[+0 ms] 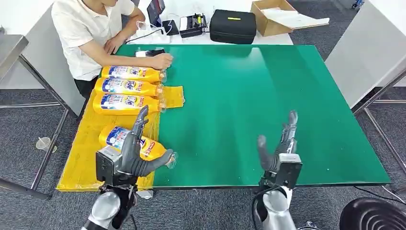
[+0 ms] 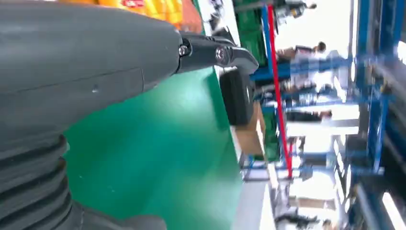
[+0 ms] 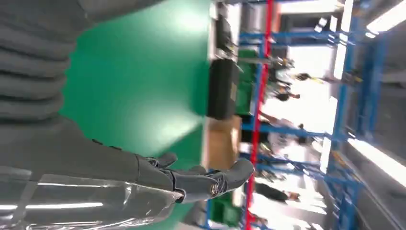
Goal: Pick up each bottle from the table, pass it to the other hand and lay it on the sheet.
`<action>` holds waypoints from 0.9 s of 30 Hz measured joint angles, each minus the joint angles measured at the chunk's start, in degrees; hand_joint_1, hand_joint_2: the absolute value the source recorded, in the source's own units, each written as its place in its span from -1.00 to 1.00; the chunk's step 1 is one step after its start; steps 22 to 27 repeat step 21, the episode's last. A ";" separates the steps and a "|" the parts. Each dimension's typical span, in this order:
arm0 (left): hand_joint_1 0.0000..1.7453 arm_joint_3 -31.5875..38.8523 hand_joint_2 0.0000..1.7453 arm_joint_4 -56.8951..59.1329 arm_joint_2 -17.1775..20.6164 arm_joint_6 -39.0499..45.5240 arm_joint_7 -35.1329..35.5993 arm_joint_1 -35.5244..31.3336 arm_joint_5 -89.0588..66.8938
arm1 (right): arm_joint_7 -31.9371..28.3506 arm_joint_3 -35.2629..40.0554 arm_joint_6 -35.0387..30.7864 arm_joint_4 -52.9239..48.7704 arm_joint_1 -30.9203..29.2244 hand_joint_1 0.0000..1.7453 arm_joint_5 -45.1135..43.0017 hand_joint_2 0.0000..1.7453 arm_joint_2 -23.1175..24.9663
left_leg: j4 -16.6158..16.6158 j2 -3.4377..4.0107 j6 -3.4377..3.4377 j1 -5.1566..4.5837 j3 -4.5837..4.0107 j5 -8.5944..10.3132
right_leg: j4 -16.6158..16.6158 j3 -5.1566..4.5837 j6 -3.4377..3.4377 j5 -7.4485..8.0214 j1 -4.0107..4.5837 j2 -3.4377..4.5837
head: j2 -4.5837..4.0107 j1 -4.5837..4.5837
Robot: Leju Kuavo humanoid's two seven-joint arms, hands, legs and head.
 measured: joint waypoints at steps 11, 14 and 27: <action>-1.00 -0.11 1.00 -0.28 -2.29 8.04 -4.52 2.35 -1.38 | -0.48 6.10 -5.00 -3.46 3.31 -1.00 7.17 1.00 -1.20 | 0.00 0.03 -0.02 0.01 0.01 -0.01 | 0.00 -0.02 -0.04 -0.03 0.00 0.01 | 0.00 0.00; -1.00 -0.09 1.00 -0.26 -2.29 8.06 -4.72 2.36 -1.40 | -0.31 7.08 -4.74 -4.13 3.30 -1.00 6.69 1.00 -1.55 | 0.00 0.01 -0.02 0.01 0.01 0.00 | 0.00 -0.01 -0.04 -0.03 0.00 0.00 | 0.00 0.00; -1.00 1.26 1.00 0.02 -2.29 9.83 -6.77 3.44 -1.77 | -1.60 7.47 -6.16 -6.09 3.59 -1.00 7.03 1.00 -2.45 | 0.00 0.01 -0.02 0.01 0.01 -0.01 | 0.00 -0.02 -0.04 -0.04 0.01 0.00 | 0.00 0.00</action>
